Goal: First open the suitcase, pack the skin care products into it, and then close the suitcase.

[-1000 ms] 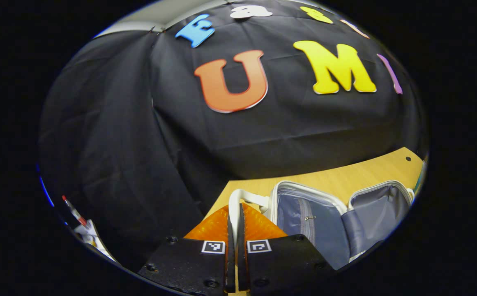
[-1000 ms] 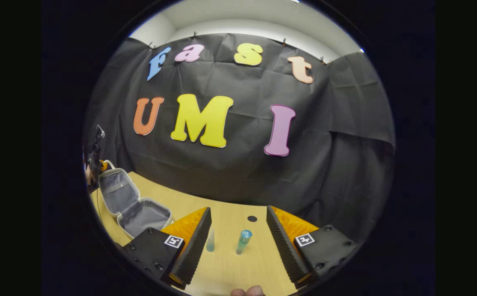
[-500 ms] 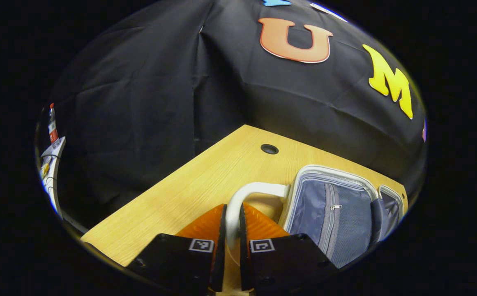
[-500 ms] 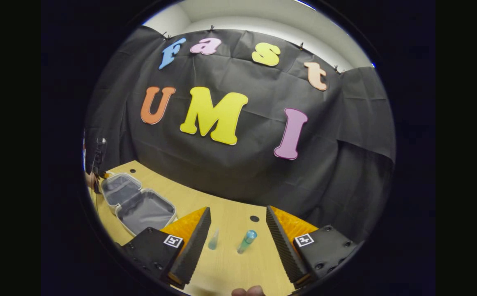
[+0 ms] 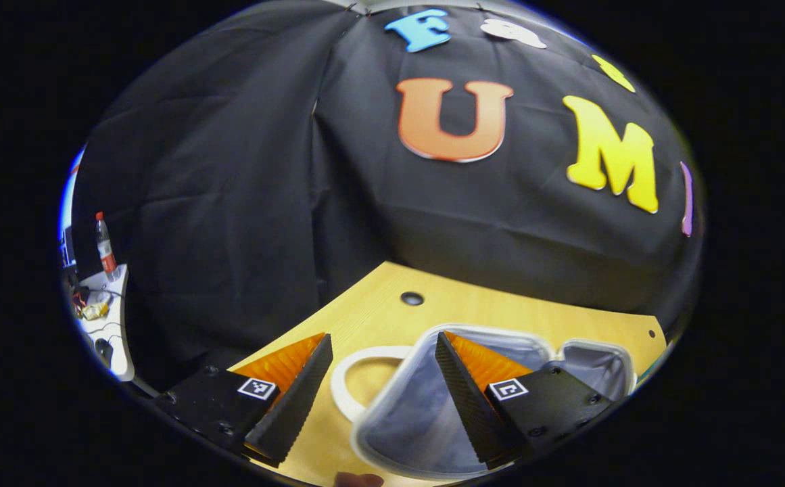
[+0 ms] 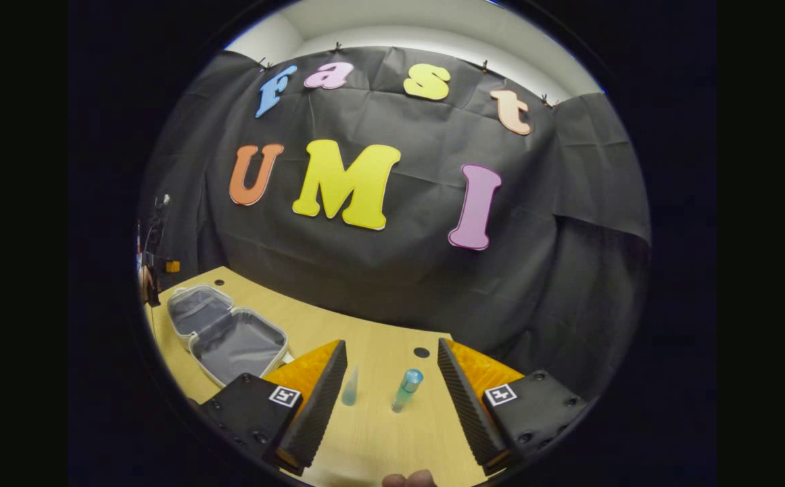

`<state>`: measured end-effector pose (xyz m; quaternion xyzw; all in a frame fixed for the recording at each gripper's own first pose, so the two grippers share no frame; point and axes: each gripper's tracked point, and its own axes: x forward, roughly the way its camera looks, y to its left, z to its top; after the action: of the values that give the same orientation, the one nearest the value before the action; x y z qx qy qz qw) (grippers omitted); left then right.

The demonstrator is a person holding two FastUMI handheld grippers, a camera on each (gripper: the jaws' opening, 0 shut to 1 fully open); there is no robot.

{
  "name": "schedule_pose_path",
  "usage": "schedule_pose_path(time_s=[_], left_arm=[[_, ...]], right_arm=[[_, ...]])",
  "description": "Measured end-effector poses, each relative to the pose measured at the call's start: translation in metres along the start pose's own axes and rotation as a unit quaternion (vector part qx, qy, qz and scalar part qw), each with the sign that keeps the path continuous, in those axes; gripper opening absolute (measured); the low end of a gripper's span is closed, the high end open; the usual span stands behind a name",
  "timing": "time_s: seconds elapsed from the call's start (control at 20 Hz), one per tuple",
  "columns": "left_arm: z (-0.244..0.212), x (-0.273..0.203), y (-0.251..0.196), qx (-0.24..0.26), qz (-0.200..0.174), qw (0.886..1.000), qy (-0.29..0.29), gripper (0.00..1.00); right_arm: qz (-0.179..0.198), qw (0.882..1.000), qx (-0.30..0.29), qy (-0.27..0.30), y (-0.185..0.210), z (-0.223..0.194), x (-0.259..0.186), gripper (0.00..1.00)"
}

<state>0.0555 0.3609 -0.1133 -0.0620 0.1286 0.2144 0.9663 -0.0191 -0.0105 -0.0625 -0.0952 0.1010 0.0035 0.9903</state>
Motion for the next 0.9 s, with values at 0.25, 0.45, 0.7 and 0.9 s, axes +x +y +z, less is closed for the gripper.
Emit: schedule_pose_path(time_s=[0.25,0.45,0.7,0.9], left_arm=[[0.009,-0.059,-0.118,0.03,-0.054,0.998,-0.021,0.98],[-0.003,-0.112,-0.219,0.047,-0.107,0.993,-0.025,0.98],[-0.044,-0.151,-0.332,0.072,-0.193,0.978,0.0,0.98],[-0.082,-0.169,-0.418,0.094,-0.27,0.958,0.02,0.98]], right_arm=[[0.018,0.999,0.037,0.006,-0.016,-0.02,0.008,0.8],[0.012,0.998,0.06,0.009,-0.041,-0.031,0.013,0.8],[0.011,0.997,0.065,0.036,-0.071,-0.056,0.016,0.8],[0.004,0.997,0.062,0.054,-0.096,-0.07,0.015,0.8]])
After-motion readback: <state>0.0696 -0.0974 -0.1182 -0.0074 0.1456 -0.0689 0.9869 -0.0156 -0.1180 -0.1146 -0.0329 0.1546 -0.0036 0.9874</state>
